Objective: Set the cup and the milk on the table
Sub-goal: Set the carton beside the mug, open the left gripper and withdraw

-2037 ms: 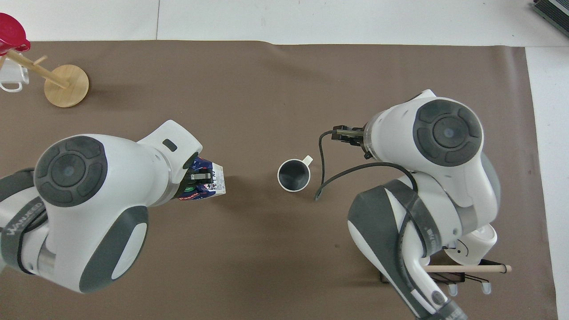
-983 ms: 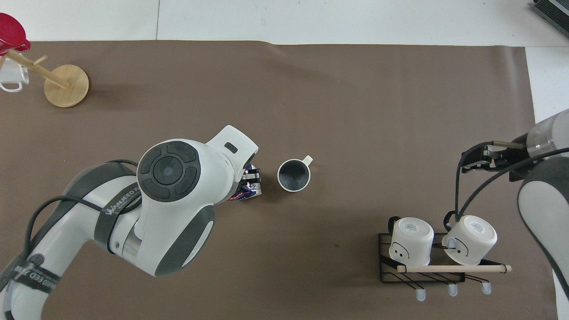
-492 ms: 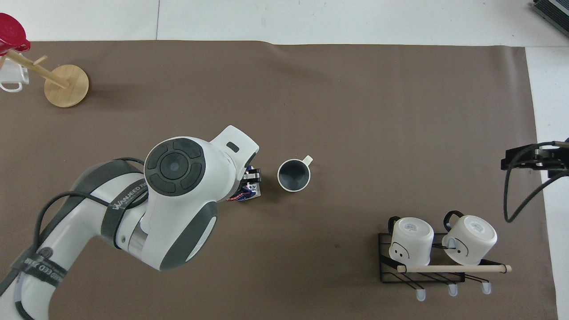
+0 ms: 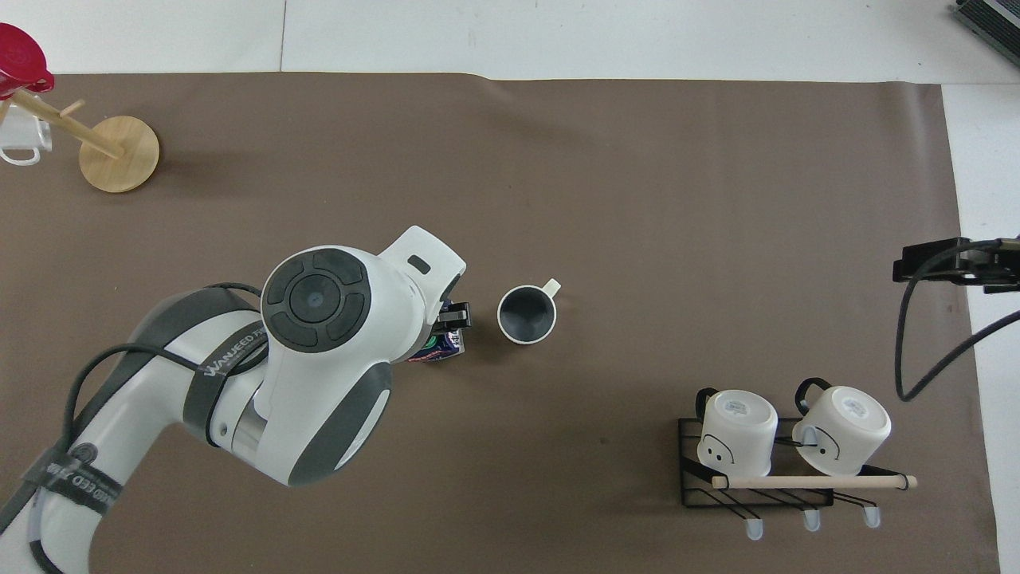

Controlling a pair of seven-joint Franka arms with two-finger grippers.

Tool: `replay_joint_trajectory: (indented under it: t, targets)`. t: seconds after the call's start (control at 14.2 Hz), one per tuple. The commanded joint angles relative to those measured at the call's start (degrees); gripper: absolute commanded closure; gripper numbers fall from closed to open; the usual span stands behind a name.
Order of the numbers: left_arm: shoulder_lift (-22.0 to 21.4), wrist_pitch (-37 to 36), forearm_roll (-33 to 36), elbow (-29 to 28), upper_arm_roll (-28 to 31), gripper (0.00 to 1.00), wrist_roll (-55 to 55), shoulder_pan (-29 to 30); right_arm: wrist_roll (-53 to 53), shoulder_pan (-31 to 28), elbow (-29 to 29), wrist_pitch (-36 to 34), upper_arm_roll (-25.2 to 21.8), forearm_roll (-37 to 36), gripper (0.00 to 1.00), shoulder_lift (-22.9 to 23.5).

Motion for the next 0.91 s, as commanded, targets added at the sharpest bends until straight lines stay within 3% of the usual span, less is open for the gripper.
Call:
replay_joint_trajectory:
  t: [0.0,0.28,0.49,0.63,0.84]
  targets:
    - [-0.7,-2.1,0.6,1.7,1.0,0.00,-1.2,-1.8,0.1,1.1,1.5,0.1,0.3,0.2,0.00,-0.7]
    - [-2.1,-12.0,0.7,8.4,1.7,0.00,0.3,-0.2,-5.0,0.8,7.3,-3.4,0.0,-0.1,0.00,-0.6]
    - [-2.7,-20.4,0.8,14.4,1.7,0.00,10.5,5.4,-7.3,0.2,12.1,-10.7,-0.7,0.1,0.00,0.1]
    - [-2.8,-25.4,0.7,18.2,1.7,0.00,16.1,9.6,-7.4,0.1,11.6,-12.3,-0.8,0.7,0.00,-0.4]
    - [-5.9,-26.9,0.7,19.1,1.8,0.00,21.3,15.3,-7.0,0.4,9.3,-13.0,-0.5,0.2,0.00,-0.8]
